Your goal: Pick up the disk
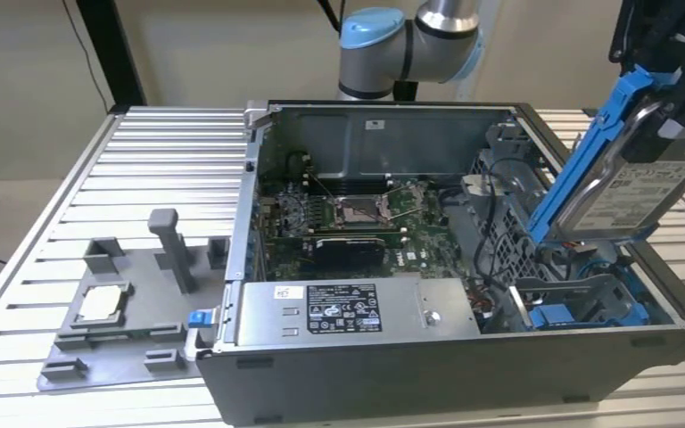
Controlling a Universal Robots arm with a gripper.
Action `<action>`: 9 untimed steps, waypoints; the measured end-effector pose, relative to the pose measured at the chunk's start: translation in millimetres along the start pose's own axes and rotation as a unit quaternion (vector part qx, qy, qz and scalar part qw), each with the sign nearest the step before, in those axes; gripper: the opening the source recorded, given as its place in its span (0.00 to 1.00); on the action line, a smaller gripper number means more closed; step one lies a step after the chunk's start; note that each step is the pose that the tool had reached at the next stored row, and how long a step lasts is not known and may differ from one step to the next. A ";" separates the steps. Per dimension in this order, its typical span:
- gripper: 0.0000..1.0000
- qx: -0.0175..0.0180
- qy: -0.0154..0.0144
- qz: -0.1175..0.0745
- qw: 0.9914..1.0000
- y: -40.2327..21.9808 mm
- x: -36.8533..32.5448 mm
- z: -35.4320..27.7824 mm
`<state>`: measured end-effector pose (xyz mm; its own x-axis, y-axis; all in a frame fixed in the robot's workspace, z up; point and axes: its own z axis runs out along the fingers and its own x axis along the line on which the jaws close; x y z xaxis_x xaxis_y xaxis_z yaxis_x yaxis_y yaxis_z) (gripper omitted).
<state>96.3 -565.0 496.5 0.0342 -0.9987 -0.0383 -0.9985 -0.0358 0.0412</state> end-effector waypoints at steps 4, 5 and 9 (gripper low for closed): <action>0.00 0.000 -0.001 0.000 1.000 -0.3 0.6 0.0; 0.00 0.000 -0.002 0.000 1.000 -0.3 1.2 0.1; 0.00 0.000 -0.005 0.000 1.000 -0.7 4.2 0.8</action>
<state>97.1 -569.1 495.6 0.0343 -0.9983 -0.0481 -0.9985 -0.0363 0.0410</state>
